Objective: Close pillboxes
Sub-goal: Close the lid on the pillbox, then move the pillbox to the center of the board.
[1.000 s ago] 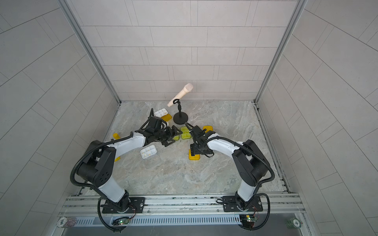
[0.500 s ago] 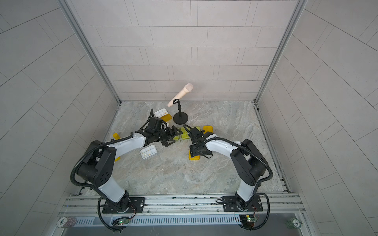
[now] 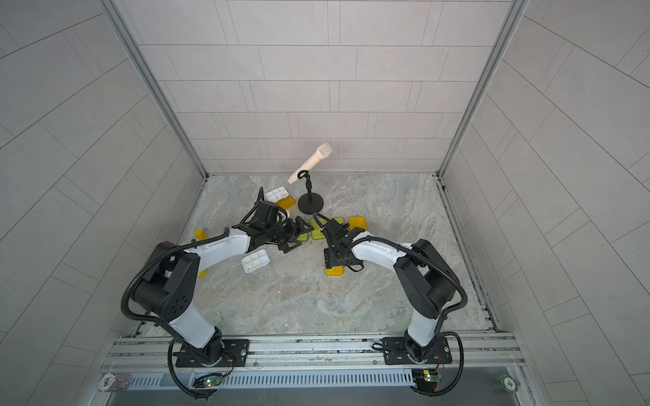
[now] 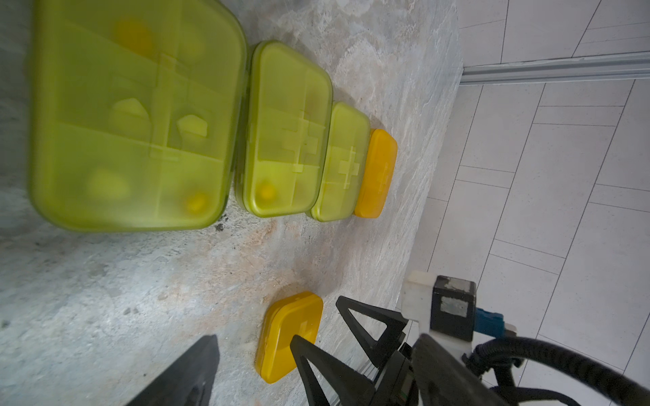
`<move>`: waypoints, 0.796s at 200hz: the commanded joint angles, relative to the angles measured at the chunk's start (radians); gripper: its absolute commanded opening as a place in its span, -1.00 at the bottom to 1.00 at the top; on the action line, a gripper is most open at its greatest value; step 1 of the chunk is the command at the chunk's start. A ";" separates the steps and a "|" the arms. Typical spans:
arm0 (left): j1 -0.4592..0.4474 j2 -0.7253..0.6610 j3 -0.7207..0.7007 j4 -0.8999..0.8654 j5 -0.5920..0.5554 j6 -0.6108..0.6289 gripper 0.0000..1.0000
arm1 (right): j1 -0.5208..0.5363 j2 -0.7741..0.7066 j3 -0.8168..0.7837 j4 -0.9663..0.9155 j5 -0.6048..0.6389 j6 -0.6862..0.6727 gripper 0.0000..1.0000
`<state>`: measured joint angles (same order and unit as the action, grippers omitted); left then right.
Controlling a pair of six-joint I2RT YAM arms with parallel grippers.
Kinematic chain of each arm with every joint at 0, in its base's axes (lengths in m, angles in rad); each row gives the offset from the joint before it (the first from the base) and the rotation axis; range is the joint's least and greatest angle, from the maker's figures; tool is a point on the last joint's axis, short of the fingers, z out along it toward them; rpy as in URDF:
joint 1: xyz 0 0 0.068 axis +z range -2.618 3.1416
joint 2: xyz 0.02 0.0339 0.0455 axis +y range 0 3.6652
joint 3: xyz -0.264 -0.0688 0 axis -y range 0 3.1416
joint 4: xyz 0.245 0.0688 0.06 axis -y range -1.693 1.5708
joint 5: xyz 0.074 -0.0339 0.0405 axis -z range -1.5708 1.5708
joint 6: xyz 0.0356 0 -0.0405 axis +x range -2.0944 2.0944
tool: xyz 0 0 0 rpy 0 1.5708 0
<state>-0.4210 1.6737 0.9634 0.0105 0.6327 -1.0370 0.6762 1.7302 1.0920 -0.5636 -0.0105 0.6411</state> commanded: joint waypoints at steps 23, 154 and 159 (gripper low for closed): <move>0.004 -0.034 -0.008 0.011 0.003 -0.003 0.82 | 0.061 0.029 0.054 -0.066 0.023 0.039 0.84; 0.006 -0.040 -0.006 0.002 -0.001 0.003 0.82 | 0.066 0.092 0.026 -0.025 0.060 0.052 0.65; 0.006 -0.040 -0.006 0.001 -0.002 0.003 0.82 | 0.060 0.092 0.022 -0.020 0.057 0.052 0.63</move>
<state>-0.4210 1.6585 0.9630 0.0090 0.6315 -1.0359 0.7547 1.8095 1.1355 -0.5941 0.0490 0.6868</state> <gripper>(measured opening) 0.908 0.834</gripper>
